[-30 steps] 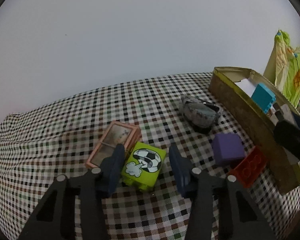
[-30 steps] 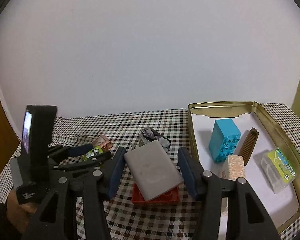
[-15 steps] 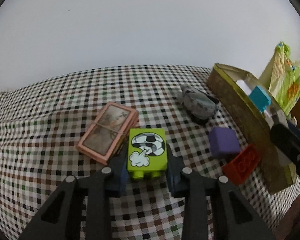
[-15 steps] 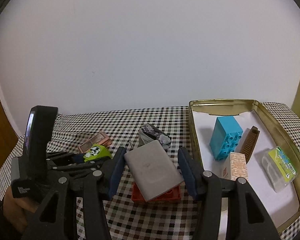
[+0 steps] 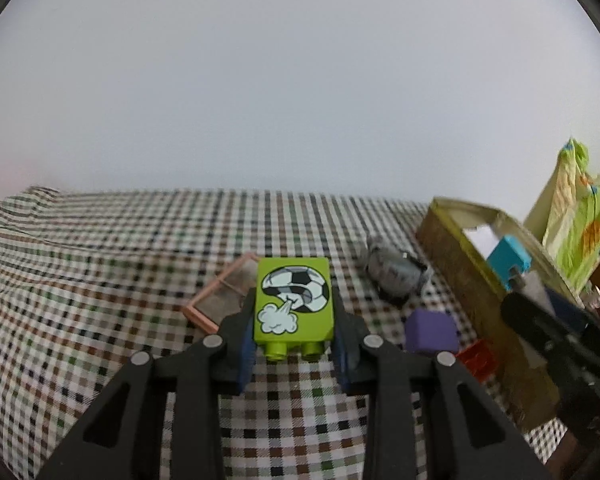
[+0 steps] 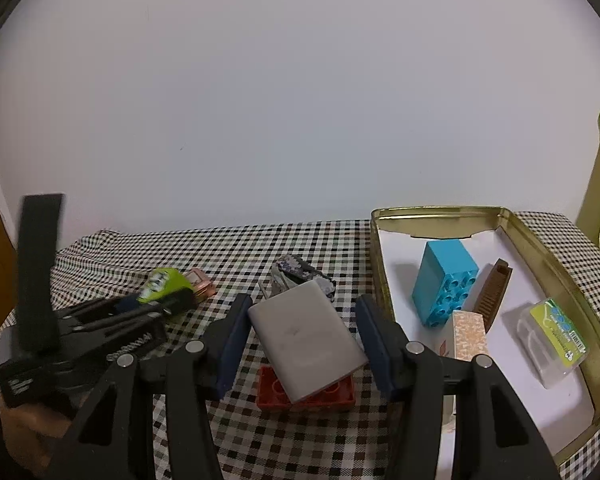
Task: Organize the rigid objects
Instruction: 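Grasp the green soccer-print Lego brick with the left tool while the right tool holds the white block, then carry the green brick and white block into the gold tin and release both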
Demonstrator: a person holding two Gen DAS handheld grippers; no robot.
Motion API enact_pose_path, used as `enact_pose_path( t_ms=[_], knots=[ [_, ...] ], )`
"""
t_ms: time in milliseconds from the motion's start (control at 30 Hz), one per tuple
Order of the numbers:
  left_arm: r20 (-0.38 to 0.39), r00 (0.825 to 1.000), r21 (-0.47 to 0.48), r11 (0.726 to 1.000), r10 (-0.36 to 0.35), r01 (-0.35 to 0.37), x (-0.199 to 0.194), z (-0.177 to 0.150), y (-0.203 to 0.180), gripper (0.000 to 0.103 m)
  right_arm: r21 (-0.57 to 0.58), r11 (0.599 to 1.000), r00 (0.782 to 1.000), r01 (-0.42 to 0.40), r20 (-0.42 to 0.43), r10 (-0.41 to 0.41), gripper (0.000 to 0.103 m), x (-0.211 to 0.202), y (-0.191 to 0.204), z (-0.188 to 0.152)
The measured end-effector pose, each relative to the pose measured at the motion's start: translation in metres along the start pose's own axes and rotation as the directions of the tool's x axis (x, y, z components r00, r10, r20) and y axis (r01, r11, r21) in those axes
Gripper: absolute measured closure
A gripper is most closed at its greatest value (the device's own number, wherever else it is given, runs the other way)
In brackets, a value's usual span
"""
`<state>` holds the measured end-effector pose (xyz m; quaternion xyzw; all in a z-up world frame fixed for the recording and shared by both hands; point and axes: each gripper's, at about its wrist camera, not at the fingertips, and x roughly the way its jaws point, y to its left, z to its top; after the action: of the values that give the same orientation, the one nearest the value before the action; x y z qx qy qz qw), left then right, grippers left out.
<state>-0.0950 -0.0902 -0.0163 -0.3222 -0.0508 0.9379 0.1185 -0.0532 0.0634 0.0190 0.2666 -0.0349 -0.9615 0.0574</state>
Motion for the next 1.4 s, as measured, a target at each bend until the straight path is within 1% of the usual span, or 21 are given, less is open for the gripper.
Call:
enact_pose_path(
  t_ms=[67, 133, 200, 300, 400, 667, 733, 767, 833, 933, 1167, 1400],
  knots=[
    [0.050, 0.998, 0.011, 1.000, 0.024, -0.024, -0.009, -0.002, -0.004, 0.073, -0.002, 1.000, 1.000, 0.002, 0.003, -0.002, 0.047, 0.000, -0.001, -0.001],
    [0.102, 0.993, 0.035, 0.997, 0.060, -0.064, -0.017, -0.003, -0.011, 0.073, -0.002, 1.000, 1.000, 0.006, 0.011, -0.006, 0.047, 0.000, 0.000, -0.001],
    [0.145, 0.986, 0.045, 0.995, 0.080, -0.087, -0.025, -0.006, -0.016, 0.073, -0.007, 1.000, 0.999, 0.012, 0.030, -0.012, 0.047, -0.004, 0.000, 0.000],
    [0.176, 0.980, 0.035, 0.995, 0.091, -0.098, -0.033, -0.008, -0.024, 0.073, -0.027, 0.999, 0.997, 0.033, 0.066, -0.031, 0.047, -0.009, 0.001, 0.002],
    [0.183, 0.979, 0.020, 0.995, 0.091, -0.096, -0.037, -0.010, -0.025, 0.073, -0.040, 0.998, 0.995, 0.043, 0.093, -0.039, 0.047, -0.015, 0.003, 0.002],
    [0.187, 0.978, -0.026, 0.995, 0.097, -0.093, -0.044, -0.015, -0.028, 0.073, -0.042, 0.998, 0.992, 0.048, 0.120, -0.042, 0.047, -0.023, 0.002, 0.000],
    [0.187, 0.977, -0.031, 0.995, 0.099, -0.095, -0.045, -0.016, -0.029, 0.073, -0.054, 0.997, 0.991, 0.047, 0.130, -0.039, 0.047, -0.023, -0.001, 0.000],
    [0.188, 0.977, -0.031, 0.995, 0.102, -0.097, -0.044, -0.016, -0.032, 0.073, -0.074, 0.995, 0.989, 0.060, 0.140, -0.050, 0.047, -0.025, 0.000, -0.001],
    [0.191, 0.976, -0.033, 0.994, 0.105, -0.101, -0.044, -0.018, -0.035, 0.073, -0.103, 0.991, 0.986, 0.081, 0.156, -0.064, 0.047, -0.023, -0.007, -0.003],
    [0.195, 0.975, -0.035, 0.994, 0.108, -0.103, -0.042, -0.019, -0.040, 0.073, -0.114, 0.990, 0.984, 0.084, 0.165, -0.064, 0.047, -0.025, -0.011, -0.002],
    [0.204, 0.973, -0.056, 0.994, 0.106, -0.097, -0.038, -0.025, -0.049, 0.073, -0.095, 0.990, 0.978, 0.102, 0.191, -0.083, 0.047, -0.030, -0.036, 0.001],
    [0.206, 0.976, -0.049, 0.997, 0.074, -0.066, -0.031, -0.024, -0.068, 0.073, -0.078, 0.989, 0.976, 0.122, 0.192, -0.105, 0.047, -0.029, -0.053, 0.004]
  ],
)
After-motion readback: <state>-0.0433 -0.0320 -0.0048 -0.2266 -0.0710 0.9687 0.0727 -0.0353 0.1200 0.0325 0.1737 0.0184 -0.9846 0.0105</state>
